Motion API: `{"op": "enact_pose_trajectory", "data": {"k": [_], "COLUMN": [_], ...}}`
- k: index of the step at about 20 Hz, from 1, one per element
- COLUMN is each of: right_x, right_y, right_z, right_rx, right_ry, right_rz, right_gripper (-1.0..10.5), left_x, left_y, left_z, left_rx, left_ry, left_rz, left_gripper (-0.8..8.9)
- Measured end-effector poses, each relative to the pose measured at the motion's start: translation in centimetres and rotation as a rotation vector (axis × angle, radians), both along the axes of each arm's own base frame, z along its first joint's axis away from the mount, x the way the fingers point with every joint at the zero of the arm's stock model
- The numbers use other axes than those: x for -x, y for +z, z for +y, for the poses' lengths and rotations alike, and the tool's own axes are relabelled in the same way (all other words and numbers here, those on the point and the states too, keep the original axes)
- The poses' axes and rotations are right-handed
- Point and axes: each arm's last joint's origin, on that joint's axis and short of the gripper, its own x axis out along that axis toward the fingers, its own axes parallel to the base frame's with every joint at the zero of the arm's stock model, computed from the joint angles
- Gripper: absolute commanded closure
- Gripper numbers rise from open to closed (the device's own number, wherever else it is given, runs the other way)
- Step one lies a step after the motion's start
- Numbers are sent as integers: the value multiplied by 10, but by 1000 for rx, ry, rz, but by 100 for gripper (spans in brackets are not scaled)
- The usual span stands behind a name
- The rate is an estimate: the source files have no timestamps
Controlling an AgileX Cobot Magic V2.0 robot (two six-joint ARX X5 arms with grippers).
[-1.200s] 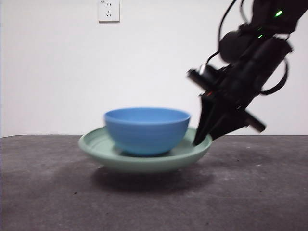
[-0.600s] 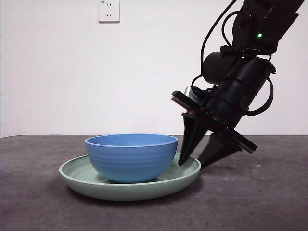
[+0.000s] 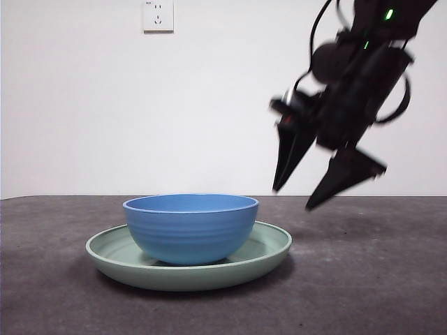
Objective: Pick up the blue bowl, put it on the green plate, put it on desk
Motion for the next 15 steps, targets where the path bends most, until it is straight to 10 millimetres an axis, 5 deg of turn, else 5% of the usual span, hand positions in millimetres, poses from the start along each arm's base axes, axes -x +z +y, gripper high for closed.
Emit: {"op": "enact_pose_trajectory", "data": {"k": [3,6,11,15], "right_x": [18,46,122,181], "right_y": [38,73,138,170], "right_z": [-16,-33,-61,-79], "right_rx": [28,69,160,139], "right_ry": [-2,24,59,59], "right_rz": [-76,-137,-328,-459], "right_gripper": [363,350,350,350], "left_x": [0,0,0,0], "left_y": [0,0,0,0], "left_z": [0,0,0,0], "left_rx": [0,0,1,2], "left_ry": [0,0,0,0], "left_rz": [0,0,0,-1], "left_gripper": [321,321,321,322]}}
